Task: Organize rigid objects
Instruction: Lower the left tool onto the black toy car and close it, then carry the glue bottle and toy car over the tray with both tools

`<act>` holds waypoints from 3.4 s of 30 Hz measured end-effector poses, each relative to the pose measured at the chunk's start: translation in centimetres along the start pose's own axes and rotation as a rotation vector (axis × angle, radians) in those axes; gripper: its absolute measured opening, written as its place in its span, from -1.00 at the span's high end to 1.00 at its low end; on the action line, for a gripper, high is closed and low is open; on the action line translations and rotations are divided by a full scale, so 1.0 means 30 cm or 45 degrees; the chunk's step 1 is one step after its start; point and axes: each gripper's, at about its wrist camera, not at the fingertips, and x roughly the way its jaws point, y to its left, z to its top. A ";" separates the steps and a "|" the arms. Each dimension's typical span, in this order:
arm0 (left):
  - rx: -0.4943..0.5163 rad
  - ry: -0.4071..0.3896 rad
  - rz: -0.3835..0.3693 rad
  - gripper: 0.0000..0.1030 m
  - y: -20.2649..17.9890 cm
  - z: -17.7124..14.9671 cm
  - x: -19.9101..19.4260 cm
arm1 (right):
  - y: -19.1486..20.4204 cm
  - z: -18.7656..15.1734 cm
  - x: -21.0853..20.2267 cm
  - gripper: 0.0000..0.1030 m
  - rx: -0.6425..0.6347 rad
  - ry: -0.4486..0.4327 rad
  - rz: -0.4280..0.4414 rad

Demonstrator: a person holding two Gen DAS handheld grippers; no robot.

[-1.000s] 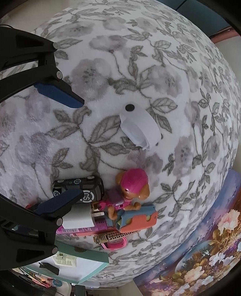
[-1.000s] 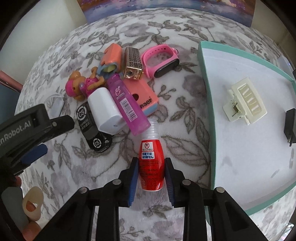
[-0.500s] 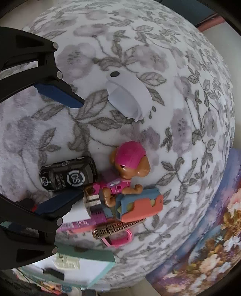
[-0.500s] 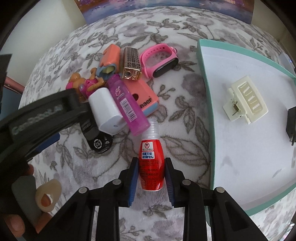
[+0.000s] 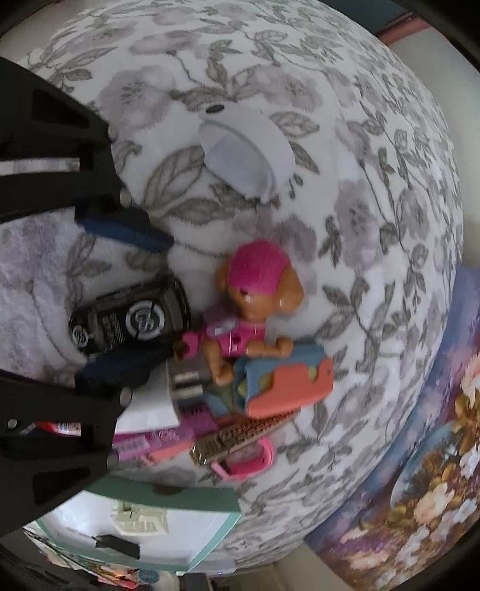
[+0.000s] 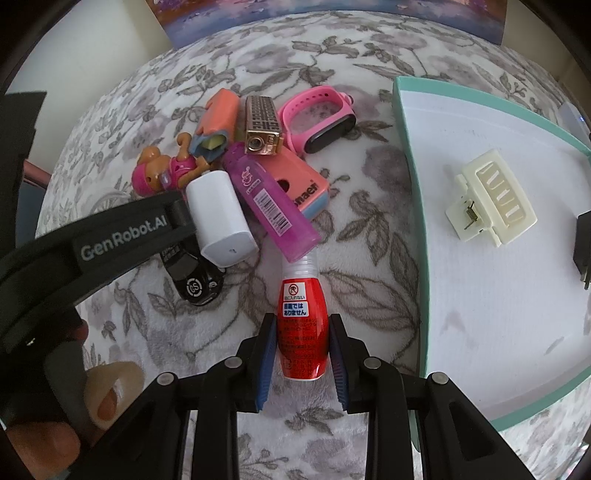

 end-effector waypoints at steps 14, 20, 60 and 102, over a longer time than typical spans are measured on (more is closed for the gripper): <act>0.002 -0.034 -0.033 0.31 -0.012 -0.002 -0.082 | -0.012 0.014 -0.076 0.44 0.013 -0.058 0.051; 0.002 -0.140 -0.026 0.32 -0.018 0.014 -0.182 | -0.027 0.024 -0.157 0.56 0.011 -0.140 0.048; 0.214 -0.356 -0.142 0.34 -0.210 -0.092 -0.461 | -0.365 0.000 -0.413 0.57 0.324 -0.394 0.026; 0.679 -0.120 -0.120 0.33 -0.628 -0.328 -0.270 | -0.653 -0.081 -0.411 0.56 0.569 -0.371 -0.264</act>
